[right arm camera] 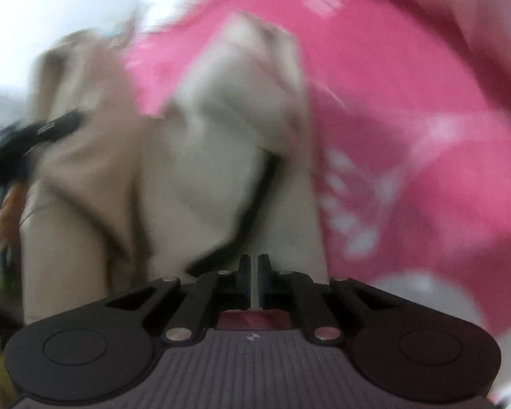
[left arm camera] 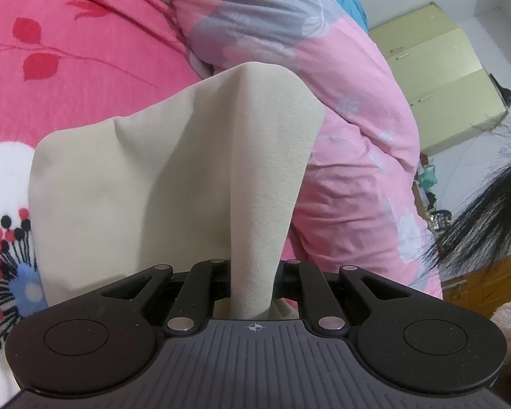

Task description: Fold clothes

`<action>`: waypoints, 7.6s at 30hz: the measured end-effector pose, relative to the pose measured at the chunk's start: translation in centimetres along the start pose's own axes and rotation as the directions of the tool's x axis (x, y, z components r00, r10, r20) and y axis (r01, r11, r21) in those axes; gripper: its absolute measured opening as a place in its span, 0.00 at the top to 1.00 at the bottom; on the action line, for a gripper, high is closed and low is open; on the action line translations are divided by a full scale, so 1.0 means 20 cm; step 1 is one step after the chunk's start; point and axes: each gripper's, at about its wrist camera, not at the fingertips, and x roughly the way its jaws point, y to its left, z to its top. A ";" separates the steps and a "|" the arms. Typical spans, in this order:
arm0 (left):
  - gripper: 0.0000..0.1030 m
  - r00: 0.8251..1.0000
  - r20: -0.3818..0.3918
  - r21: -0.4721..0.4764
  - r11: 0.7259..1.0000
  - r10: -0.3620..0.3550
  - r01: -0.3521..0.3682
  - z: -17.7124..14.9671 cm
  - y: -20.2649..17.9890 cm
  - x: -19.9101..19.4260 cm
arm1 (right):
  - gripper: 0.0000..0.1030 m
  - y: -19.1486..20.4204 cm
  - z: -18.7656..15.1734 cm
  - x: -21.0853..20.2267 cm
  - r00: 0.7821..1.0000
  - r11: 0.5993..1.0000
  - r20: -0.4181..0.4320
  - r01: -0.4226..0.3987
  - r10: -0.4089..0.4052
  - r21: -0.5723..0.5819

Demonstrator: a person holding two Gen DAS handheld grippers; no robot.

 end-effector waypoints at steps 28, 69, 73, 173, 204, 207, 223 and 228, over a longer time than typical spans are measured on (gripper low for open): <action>0.91 1.000 0.006 -0.008 1.000 -0.003 0.003 -0.01 0.02 0.01 | 0.83 0.23 0.08 0.20 0.858 0.802 0.409 0.468 -0.311 -0.373; 0.90 1.000 -0.004 -0.016 1.000 -0.015 0.015 -0.01 0.07 -0.01 | 0.51 -0.04 0.07 -0.02 0.940 0.981 0.287 0.159 -0.186 0.115; 0.90 1.000 -0.005 -0.015 1.000 -0.014 0.014 -0.01 0.07 0.00 | 0.51 0.20 0.07 0.01 0.878 0.909 0.403 0.362 -0.258 -0.207; 0.89 1.000 0.026 -0.011 1.000 -0.003 0.003 -0.01 0.04 0.00 | 0.35 0.16 0.06 0.10 0.835 0.916 0.465 0.386 -0.295 -0.111; 0.89 1.000 0.023 -0.009 1.000 -0.009 0.009 0.00 0.05 0.03 | 0.53 0.26 0.06 0.26 0.818 0.776 0.483 0.514 -0.313 -0.367; 0.89 1.000 0.022 -0.009 1.000 -0.010 0.010 0.00 0.05 0.03 | 0.56 0.23 0.07 0.25 0.829 0.802 0.454 0.497 -0.326 -0.332; 0.89 1.000 0.030 -0.016 1.000 -0.008 0.008 -0.01 0.05 0.02 | 0.90 0.13 0.15 0.14 0.942 0.990 0.321 0.124 -0.095 -0.070; 0.89 0.999 0.029 -0.011 1.000 -0.016 0.016 0.00 0.04 0.03 | 0.91 -0.21 0.14 0.16 0.836 0.701 0.357 -0.546 0.417 0.460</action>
